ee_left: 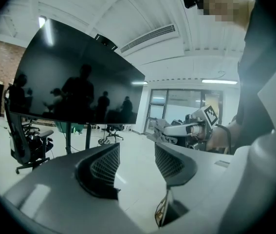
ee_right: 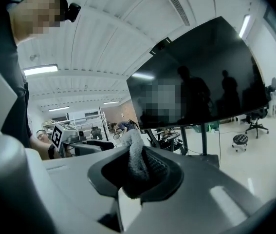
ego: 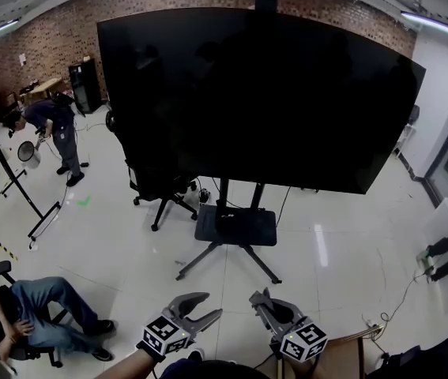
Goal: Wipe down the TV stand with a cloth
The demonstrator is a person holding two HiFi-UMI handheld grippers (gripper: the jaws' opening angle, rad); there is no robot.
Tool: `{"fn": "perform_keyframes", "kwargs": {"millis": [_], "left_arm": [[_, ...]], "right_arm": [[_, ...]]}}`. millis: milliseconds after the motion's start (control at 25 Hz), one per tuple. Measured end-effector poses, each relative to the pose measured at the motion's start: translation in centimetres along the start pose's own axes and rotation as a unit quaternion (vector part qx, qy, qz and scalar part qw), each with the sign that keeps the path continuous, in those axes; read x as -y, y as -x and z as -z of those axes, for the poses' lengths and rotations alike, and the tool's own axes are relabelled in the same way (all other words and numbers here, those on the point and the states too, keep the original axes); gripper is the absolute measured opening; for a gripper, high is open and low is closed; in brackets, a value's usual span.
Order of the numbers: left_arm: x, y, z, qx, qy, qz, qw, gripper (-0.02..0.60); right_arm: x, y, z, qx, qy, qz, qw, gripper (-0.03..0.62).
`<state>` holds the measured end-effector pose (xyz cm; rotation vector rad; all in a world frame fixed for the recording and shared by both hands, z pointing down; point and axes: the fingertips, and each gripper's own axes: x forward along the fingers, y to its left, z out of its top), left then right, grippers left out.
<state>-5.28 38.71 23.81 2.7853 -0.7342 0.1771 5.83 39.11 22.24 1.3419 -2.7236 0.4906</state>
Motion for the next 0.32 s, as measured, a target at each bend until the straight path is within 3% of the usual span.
{"fn": "perform_keyframes", "kwargs": {"millis": [320], "left_arm": [[-1.9,0.6,-1.4,0.006,-0.007,-0.002,1.0,0.25]], "right_arm": [[-0.5,-1.3,-1.4,0.003,0.005,0.0,1.0,0.049]]}}
